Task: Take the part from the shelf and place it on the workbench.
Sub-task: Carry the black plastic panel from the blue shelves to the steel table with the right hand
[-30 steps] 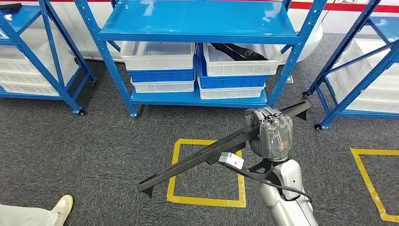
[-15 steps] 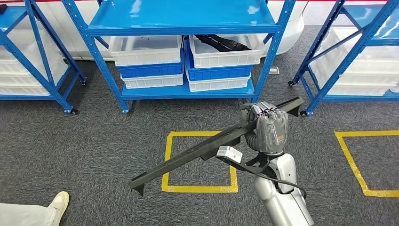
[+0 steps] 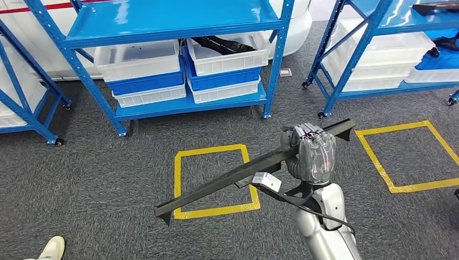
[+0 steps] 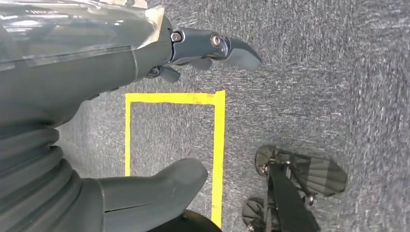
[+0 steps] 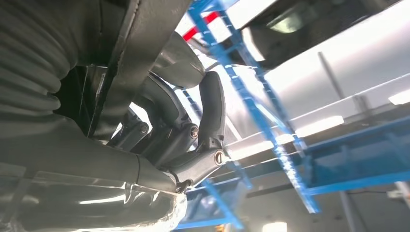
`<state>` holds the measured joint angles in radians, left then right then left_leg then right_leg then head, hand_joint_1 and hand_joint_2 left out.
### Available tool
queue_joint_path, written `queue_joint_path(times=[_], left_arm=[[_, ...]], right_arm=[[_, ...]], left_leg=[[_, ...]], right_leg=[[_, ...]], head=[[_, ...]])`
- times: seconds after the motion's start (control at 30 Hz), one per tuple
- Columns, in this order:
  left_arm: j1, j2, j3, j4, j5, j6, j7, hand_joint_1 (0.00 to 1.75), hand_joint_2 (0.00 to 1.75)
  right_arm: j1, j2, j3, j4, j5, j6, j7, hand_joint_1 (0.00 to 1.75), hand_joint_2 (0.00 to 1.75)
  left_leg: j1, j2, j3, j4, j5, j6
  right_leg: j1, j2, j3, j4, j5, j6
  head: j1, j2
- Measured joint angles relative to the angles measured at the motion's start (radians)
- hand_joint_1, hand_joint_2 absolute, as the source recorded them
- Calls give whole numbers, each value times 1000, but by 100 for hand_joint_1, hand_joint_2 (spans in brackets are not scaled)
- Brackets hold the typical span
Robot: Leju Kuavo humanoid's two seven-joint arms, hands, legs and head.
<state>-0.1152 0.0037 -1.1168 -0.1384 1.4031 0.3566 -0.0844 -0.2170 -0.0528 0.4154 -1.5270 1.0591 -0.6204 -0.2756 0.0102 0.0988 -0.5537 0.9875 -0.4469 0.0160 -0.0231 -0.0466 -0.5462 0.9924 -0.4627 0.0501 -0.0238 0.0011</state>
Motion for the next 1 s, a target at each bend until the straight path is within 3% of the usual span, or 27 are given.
queue_joint_path(times=[0.07, 0.1, 0.13, 0.2, 0.23, 0.27, 0.3, 0.33, 0.4, 0.47, 0.5, 0.57, 0.63, 0.7, 0.73, 0.77, 0.8, 0.83, 0.9, 0.93, 1.0], left_arm=[[0, -2, -3, 0, -3, 1, 11, 0, 175], [0, -3, -4, 0, -5, 1, 15, 0, 175], [0, -4, -6, 0, -8, 2, 18, 0, 175], [2, -5, -15, 0, -13, 2, 23, 0, 175], [3, -5, -19, 0, -16, 3, 26, 0, 175], [5, -5, -22, 0, -18, 3, 28, 0, 175], [6, -5, -24, 0, -20, 3, 30, 0, 175], [7, -5, -26, 0, -21, 3, 32, 0, 175], [7, -4, -30, 0, -22, 2, 34, 0, 175], [6, -3, -34, 1, -22, 3, 35, 0, 175], [6, -2, -35, 1, -22, 3, 36, 0, 175], [5, -4, -39, 1, -21, 4, 38, 0, 175], [5, -6, -42, 1, -19, 8, 44, 0, 175], [6, -7, -44, 1, -16, 14, 51, 0, 175], [8, -8, -44, 1, -14, 17, 53, 0, 175], [8, -8, -44, 1, -13, 20, 55, 0, 175], [9, -9, -44, 1, -12, 24, 57, 0, 175], [8, -11, -44, 1, -11, 27, 59, 0, 175], [7, -16, -45, 1, -12, 33, 64, 0, 175], [5, -19, -45, 1, -12, 36, 67, 0, 175], [3, -24, -45, 1, -12, 47, 72, 0, 175]], right_arm=[[27, -2, -10, -14, 16, 0, 4, 175, 175], [37, -1, -14, -20, 25, 0, 6, 175, 175], [45, 0, -17, -25, 33, 0, 8, 175, 175], [59, 4, -20, -31, 48, 0, 11, 175, 175], [67, 6, -21, -32, 53, 0, 13, 175, 175], [75, 6, -22, -33, 58, 0, 15, 175, 175], [82, 6, -22, -35, 61, 0, 16, 175, 175], [89, 6, -23, -37, 63, 0, 18, 175, 175], [96, 7, -24, -43, 65, 0, 20, 175, 175], [98, 8, -25, -49, 66, 0, 21, 175, 175], [100, 9, -26, -51, 66, 1, 22, 175, 175], [105, 9, -28, -55, 69, 1, 22, 175, 175], [107, 8, -31, -60, 72, 1, 23, 175, 175], [109, 7, -32, -61, 71, 2, 24, 175, 175], [110, 7, -32, -60, 69, 2, 25, 175, 175], [112, 7, -31, -57, 65, 3, 25, 175, 175], [112, 7, -31, -53, 61, 4, 26, 175, 175], [112, 8, -29, -47, 55, 5, 26, 175, 175], [102, 12, -23, -31, 40, 7, 25, 175, 175], [94, 16, -18, -22, 28, 7, 24, 175, 175], [78, 24, -7, -2, 2, 7, 18, 175, 175]], left_leg=[[5, 2, -2, 5, -4, -12], [8, -15, -9, 22, -22, -18], [10, -39, -24, 59, -51, -22], [12, -85, -77, 189, -130, -25], [12, -93, -105, 253, -158, -24], [12, -97, -121, 290, -167, -21], [11, -99, -117, 287, -155, -17], [11, -104, -94, 246, -126, -10], [10, -143, -19, 104, -63, 6], [6, -173, 23, 21, -40, 16], [3, -173, 25, 13, -42, 17], [1, -148, 26, 4, -31, 22], [4, -122, 25, -9, -18, 29], [3, -94, 20, -13, -13, 33], [2, -80, 18, -12, -13, 34], [1, -65, 15, -12, -12, 34], [1, -51, 14, -11, -12, 34], [1, -38, 13, -10, -12, 33], [-1, -13, 13, -5, -15, 27], [-4, -3, 12, -1, -17, 22], [-8, 15, 11, 3, -19, 11]], right_leg=[[-1, 19, -8, 0, 7, -19], [-3, 29, -11, -1, 12, -28], [-5, 38, -14, -2, 17, -36], [-2, 56, -23, -1, 24, -47], [1, 67, -27, -1, 26, -50], [4, 79, -30, 0, 29, -52], [7, 91, -32, 0, 32, -53], [10, 104, -34, 0, 35, -52], [14, 127, -35, 0, 39, -47], [13, 147, -41, 1, 45, -37], [11, 156, -45, 1, 49, -31], [8, 164, -57, 2, 55, -20], [11, 126, -85, 45, 30, -17], [11, 77, -139, 164, -31, -22], [9, 67, -167, 231, -59, -21], [7, 61, -182, 276, -75, -17], [4, 57, -179, 285, -76, -9], [1, 50, -154, 252, -62, 1], [-4, 15, -67, 111, -20, 15], [-3, 0, -33, 51, -5, 13], [2, -8, -9, 4, 3, -2]], head=[[0, 0], [-2, 0], [-5, 0], [-11, 0], [-13, 0], [-14, 0], [-14, 0], [-14, 0], [-14, 0], [-13, 0], [-13, 0], [-14, 0], [-8, 0], [0, 0], [2, 0], [3, 0], [3, 0], [4, 0], [4, 0], [3, 0], [-1, 0]])
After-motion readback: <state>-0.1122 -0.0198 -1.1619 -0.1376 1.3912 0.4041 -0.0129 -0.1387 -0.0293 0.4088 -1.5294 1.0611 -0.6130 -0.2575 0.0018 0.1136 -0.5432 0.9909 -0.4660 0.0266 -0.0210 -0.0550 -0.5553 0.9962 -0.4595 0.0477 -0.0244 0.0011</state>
